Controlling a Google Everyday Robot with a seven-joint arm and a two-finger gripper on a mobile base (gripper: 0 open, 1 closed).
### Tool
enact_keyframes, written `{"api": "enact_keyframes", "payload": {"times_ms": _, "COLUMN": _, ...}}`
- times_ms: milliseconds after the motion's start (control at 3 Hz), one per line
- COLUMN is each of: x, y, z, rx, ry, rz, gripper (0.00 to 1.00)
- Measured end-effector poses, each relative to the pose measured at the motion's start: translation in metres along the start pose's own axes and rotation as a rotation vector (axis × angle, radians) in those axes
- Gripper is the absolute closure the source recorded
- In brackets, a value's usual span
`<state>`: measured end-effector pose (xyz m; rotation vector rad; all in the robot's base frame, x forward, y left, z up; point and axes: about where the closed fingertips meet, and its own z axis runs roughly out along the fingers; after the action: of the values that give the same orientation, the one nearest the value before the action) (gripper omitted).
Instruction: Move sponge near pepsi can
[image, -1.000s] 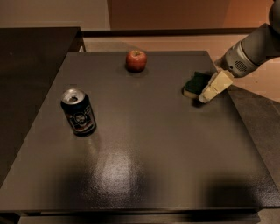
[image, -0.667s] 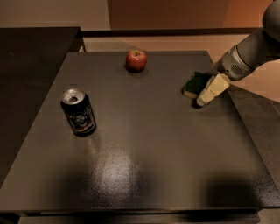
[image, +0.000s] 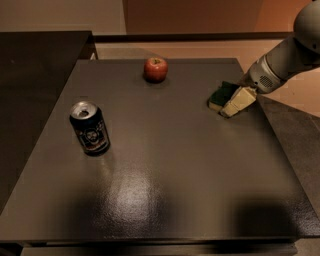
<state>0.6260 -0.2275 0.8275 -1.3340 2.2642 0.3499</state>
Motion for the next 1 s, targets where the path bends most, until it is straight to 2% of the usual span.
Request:
{"api": "enact_keyframes", "payload": {"times_ms": 333, "x": -0.009, "y": -0.006, "z": -0.005, "rx": 0.009, "ry": -0.014, "rz": -0.015, "gripper": 0.65}}
{"api": "enact_keyframes", "payload": {"times_ms": 667, "x": -0.032, "y": -0.013, "z": -0.008, "rx": 0.003, "ry": -0.026, "rz": -0.066, "gripper": 0.88}}
{"api": "enact_keyframes", "payload": {"times_ms": 1000, "x": -0.059, "y": -0.021, "z": -0.004, "rx": -0.011, "ry": -0.03, "rz": -0.126, "gripper": 1.0}}
